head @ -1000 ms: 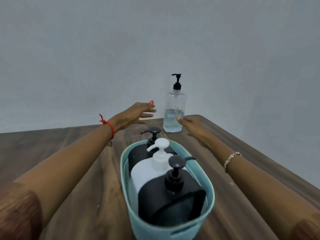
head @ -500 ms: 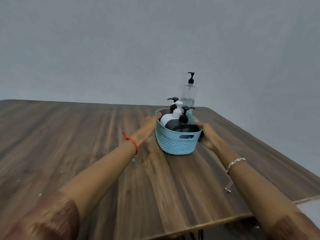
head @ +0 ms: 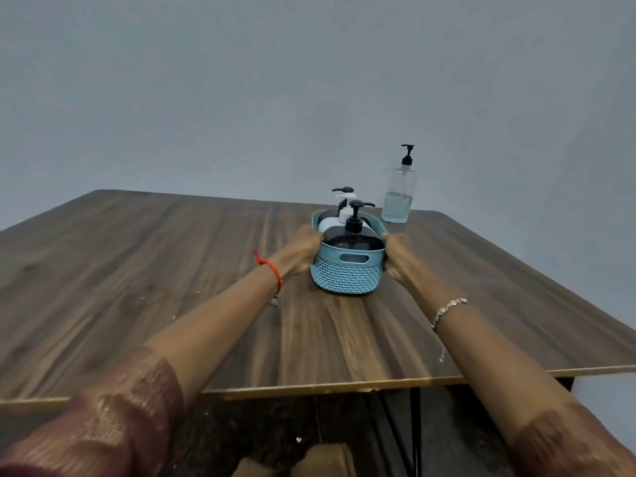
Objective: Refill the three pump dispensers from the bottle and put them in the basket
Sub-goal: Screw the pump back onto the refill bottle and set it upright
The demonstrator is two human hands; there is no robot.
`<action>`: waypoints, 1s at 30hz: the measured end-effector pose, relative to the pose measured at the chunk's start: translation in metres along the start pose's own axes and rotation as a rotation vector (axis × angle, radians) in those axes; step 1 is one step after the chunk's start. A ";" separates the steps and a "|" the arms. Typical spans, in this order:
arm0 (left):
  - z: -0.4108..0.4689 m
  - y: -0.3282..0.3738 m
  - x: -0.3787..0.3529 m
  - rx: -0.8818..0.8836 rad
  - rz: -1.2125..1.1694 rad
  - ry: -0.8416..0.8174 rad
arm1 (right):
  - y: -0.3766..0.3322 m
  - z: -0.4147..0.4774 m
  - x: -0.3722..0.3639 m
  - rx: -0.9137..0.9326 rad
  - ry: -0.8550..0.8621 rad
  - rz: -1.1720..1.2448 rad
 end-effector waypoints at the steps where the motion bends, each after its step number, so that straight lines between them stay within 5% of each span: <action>1: -0.001 -0.001 0.012 0.005 -0.003 0.014 | -0.001 -0.011 -0.009 0.003 -0.020 0.007; 10: -0.001 -0.003 0.119 0.014 0.034 0.108 | 0.004 -0.073 -0.094 0.062 -0.133 -0.033; 19: 0.000 -0.017 0.149 0.016 -0.005 0.136 | 0.013 -0.094 -0.116 0.115 -0.155 -0.128; 30: -0.017 -0.012 0.142 -0.191 0.049 0.087 | -0.009 -0.145 -0.097 0.520 -0.213 -0.280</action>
Point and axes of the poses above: each hand's wrist, its own z-axis towards the middle knuckle, its own x-axis out of the back of the hand, y = z × x, the point moved 10 cm from there along z, towards the middle knuckle, and after that the axes turned 15 degrees about y, right-handed, at the moved point
